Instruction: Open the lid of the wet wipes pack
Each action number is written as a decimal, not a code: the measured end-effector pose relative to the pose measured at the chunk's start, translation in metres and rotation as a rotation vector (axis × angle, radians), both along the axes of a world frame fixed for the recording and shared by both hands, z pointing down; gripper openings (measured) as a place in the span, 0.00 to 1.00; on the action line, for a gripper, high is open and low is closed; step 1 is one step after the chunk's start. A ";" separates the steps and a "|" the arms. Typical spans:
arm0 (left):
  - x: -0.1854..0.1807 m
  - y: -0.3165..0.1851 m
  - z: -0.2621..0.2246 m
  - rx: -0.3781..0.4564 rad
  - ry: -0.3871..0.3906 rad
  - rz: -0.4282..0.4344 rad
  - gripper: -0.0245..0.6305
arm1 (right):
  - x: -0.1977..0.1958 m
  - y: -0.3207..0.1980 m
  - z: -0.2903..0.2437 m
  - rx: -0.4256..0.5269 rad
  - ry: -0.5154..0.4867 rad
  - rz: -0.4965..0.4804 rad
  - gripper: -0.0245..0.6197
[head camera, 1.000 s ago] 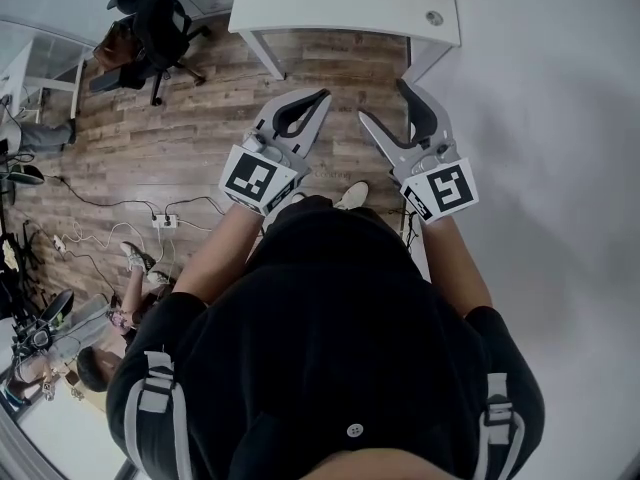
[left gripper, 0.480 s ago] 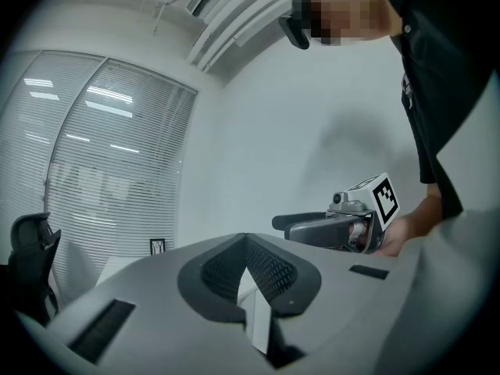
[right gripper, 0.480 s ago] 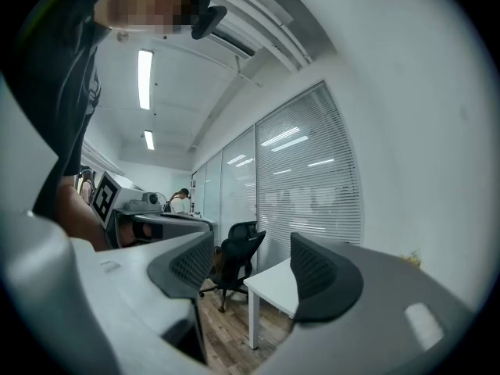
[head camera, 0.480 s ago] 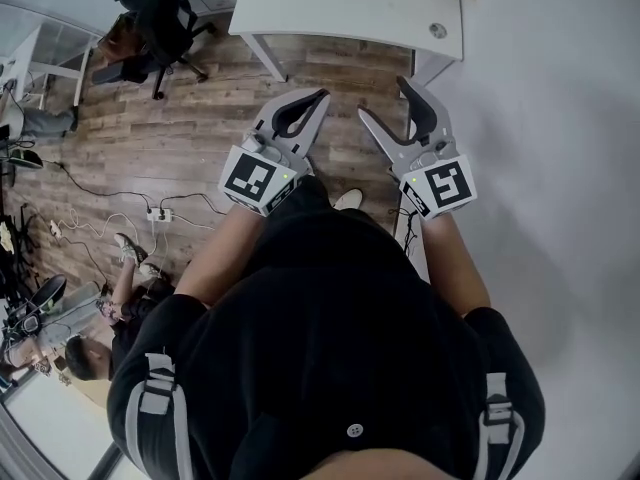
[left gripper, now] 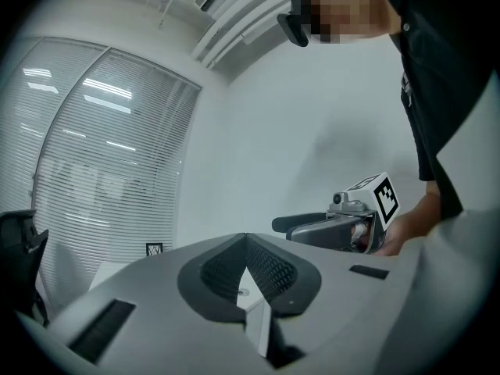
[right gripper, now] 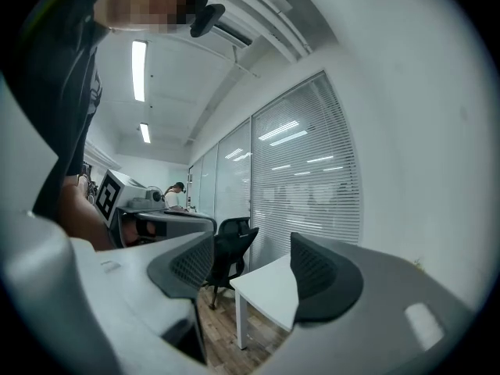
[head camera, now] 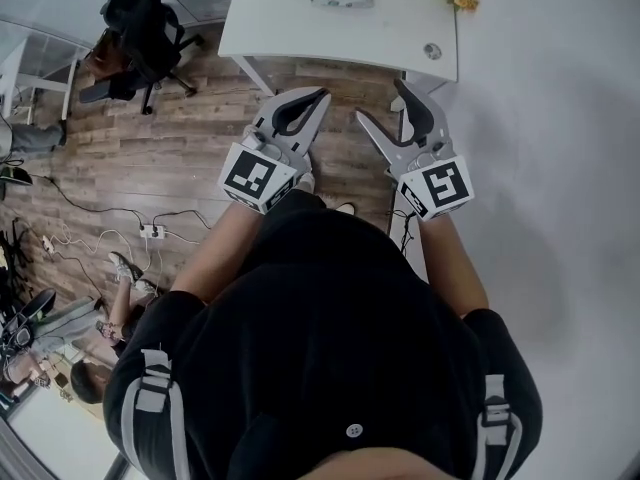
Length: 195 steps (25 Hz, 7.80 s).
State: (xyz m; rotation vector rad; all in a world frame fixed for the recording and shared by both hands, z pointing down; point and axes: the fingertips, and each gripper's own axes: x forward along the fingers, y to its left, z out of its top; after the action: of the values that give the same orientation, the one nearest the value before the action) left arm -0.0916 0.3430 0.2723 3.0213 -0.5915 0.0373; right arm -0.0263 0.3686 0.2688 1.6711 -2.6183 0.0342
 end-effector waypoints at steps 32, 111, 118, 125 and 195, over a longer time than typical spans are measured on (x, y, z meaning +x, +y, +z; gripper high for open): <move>-0.022 -0.224 0.020 -0.046 0.027 0.111 0.05 | -0.027 -0.216 0.016 -0.072 0.050 0.090 0.53; 0.165 -0.516 0.380 -0.636 -0.590 -0.204 0.05 | 0.143 -0.522 0.380 -0.736 0.444 -0.398 0.54; 0.173 -0.513 0.409 -0.704 -0.637 -0.185 0.05 | 0.142 -0.523 0.406 -0.802 0.543 -0.462 0.57; 0.173 -0.514 0.417 -0.720 -0.643 -0.187 0.05 | 0.140 -0.526 0.427 -0.842 0.635 -0.525 0.57; 0.163 -0.515 0.429 -0.753 -0.669 -0.201 0.05 | 0.169 -0.570 0.378 -0.818 0.605 -0.575 0.34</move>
State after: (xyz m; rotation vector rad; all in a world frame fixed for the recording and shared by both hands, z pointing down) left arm 0.0712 -0.1717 0.7013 2.1563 -0.7023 1.0258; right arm 0.1424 -0.2012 0.6468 0.5307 -2.0609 0.4328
